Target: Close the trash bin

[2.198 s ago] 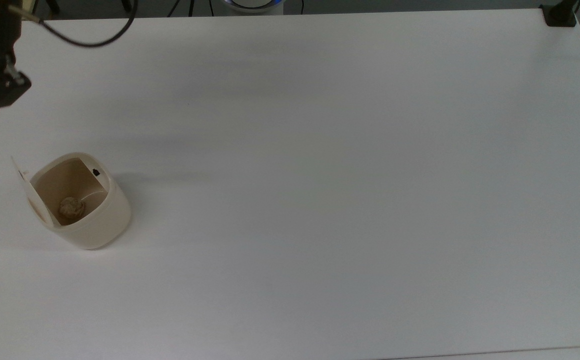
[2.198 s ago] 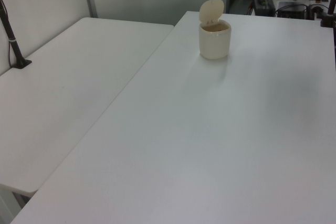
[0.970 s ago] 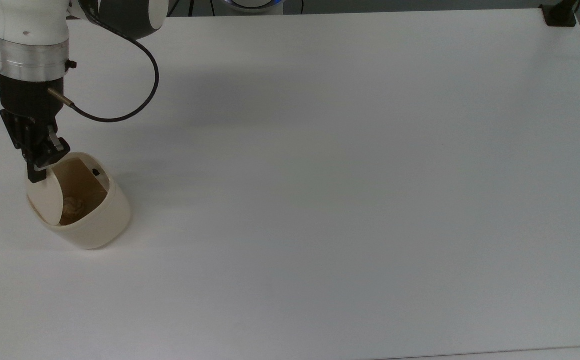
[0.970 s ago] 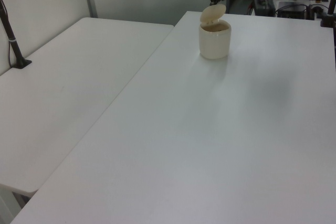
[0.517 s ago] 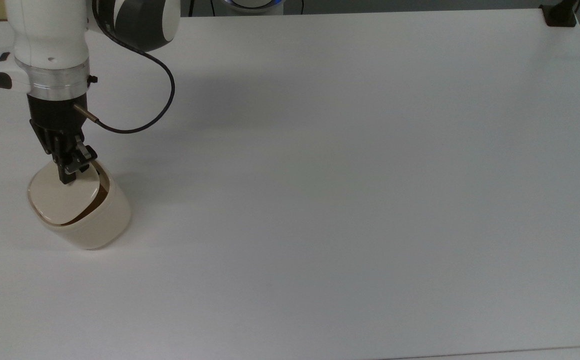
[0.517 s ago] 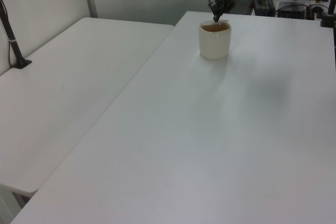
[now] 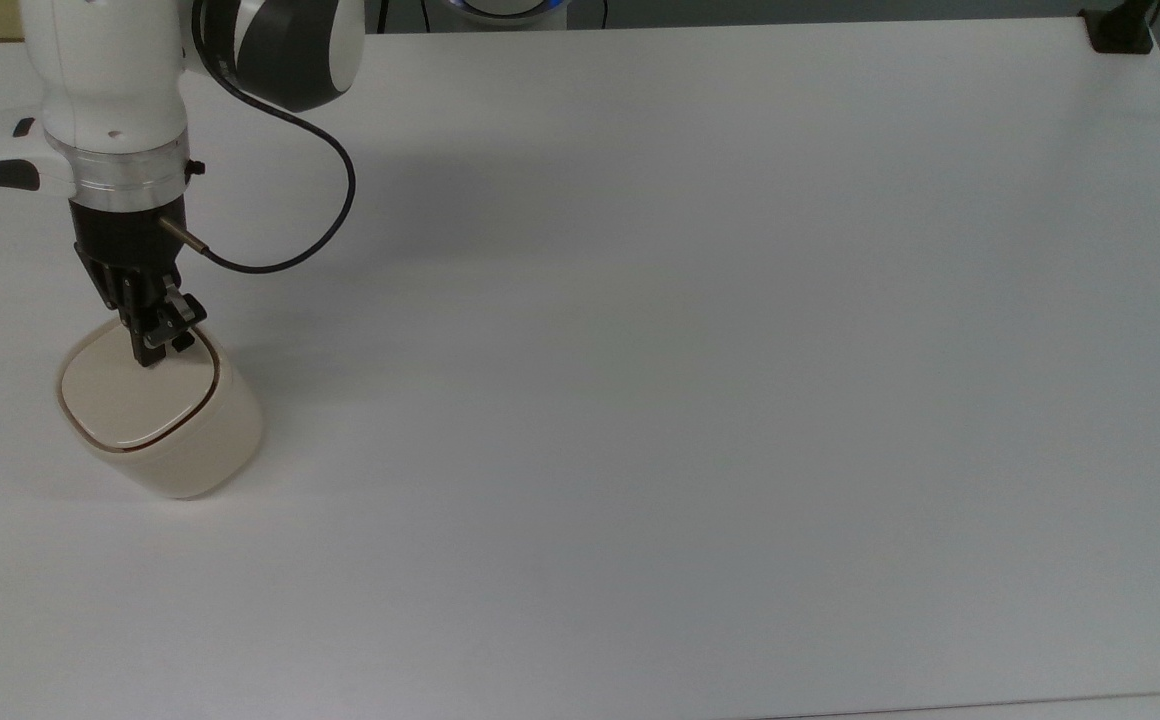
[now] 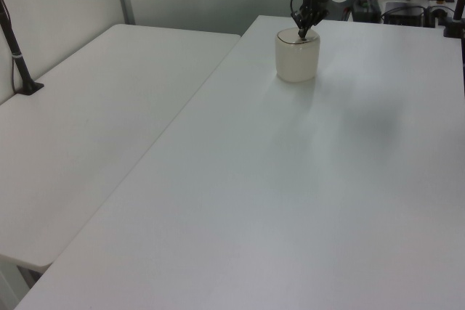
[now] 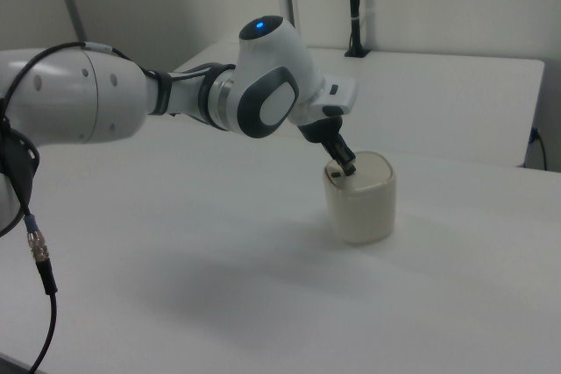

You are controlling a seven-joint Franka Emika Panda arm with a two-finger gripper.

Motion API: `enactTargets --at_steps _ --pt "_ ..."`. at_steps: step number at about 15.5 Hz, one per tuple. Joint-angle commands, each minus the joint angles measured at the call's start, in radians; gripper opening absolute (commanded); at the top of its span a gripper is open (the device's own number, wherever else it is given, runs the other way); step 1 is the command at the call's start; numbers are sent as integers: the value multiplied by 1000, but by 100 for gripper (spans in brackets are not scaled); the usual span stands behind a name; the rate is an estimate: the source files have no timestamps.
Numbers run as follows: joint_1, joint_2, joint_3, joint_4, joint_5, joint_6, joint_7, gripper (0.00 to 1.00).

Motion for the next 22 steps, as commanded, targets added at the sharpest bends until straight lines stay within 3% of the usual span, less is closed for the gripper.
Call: enactTargets --at_steps 1,5,9,16,22 --pt "3 29 -6 -14 -11 -20 8 0" --pt "2 16 -6 -1 -8 -23 11 0" --pt "38 -70 1 15 -9 -118 -21 1" --pt "195 -228 18 14 -14 -478 -289 1" --pt "333 -327 18 8 -6 -720 -404 1"
